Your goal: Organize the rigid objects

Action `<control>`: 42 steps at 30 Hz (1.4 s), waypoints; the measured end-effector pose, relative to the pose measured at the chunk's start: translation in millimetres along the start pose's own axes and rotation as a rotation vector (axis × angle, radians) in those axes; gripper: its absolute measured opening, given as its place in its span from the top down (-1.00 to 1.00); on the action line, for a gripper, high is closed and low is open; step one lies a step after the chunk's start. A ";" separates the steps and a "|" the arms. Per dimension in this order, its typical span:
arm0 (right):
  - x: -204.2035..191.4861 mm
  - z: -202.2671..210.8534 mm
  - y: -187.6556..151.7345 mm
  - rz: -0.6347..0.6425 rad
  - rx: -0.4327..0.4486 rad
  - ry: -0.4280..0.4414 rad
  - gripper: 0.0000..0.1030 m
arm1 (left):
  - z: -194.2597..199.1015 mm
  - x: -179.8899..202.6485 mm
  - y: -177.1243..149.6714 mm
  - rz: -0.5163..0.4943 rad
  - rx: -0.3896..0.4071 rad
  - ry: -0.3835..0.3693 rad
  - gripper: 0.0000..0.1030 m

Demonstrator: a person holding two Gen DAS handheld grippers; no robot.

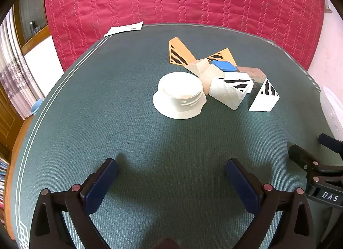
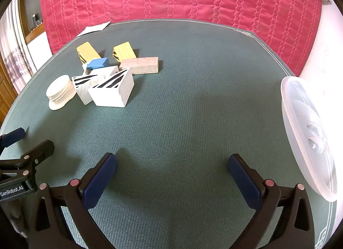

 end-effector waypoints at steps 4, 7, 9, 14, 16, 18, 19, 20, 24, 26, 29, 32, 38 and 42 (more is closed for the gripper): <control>0.1 0.0 0.1 0.001 0.000 -0.001 -1.00 | 0.1 0.3 -0.1 -0.004 0.000 0.006 -1.00; 0.3 0.1 0.1 0.001 0.000 -0.001 -1.00 | 0.3 0.3 -0.3 -0.003 0.002 0.007 -1.00; 0.1 -0.1 0.2 0.000 0.000 0.000 -1.00 | 0.5 0.1 -0.5 -0.003 0.003 0.007 -1.00; 0.4 0.3 0.5 0.000 0.000 0.001 -1.00 | 0.6 0.9 -0.5 -0.006 0.002 0.007 -1.00; 0.8 0.5 0.6 0.000 0.000 0.001 -1.00 | 0.8 1.8 -0.6 -0.007 0.002 0.006 -1.00; 1.0 0.6 0.7 -0.001 0.000 0.001 -1.00 | 0.1 -4.5 -3.7 -0.007 0.001 0.007 -1.00; 1.1 0.7 0.7 0.000 0.000 0.001 -1.00 | -0.1 -6.2 -3.3 -0.008 0.001 0.006 -1.00; 1.1 1.0 0.7 0.000 0.000 0.001 -1.00 | -0.3 -7.1 -3.2 -0.008 0.001 0.006 -1.00; 1.3 2.4 0.4 0.000 0.000 0.001 -1.00 | 0.0 -5.5 -2.8 -0.008 0.001 0.008 -1.00; 1.6 3.1 0.3 0.002 -0.001 0.005 -1.00 | 0.0 -5.7 -2.9 -0.007 0.002 0.007 -1.00; 5.5 0.5 3.4 0.035 -0.012 0.032 -1.00 | -2.6 -9.9 -0.8 -0.006 0.003 0.003 -1.00; 5.4 0.6 4.0 0.049 -0.020 0.046 -1.00 | -1.8 -8.4 0.4 -0.005 0.003 0.002 -1.00; 0.3 2.0 -0.5 0.071 -0.015 0.062 -1.00 | 0.5 -9.0 -0.9 0.002 0.010 -0.016 -1.00; -1.9 1.0 0.1 0.086 -0.019 0.066 -1.00 | 1.9 -10.2 -0.4 0.011 0.014 -0.035 -1.00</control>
Point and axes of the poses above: each gripper's, at about its wrist camera, not at the fingertips, and z roughly against the way its jaws point, x to its right, y to its top, the point moved 1 cm from there along -z, roughly the way its jaws point, and after that the axes turned 9 degrees about y, right-handed, at the moved point
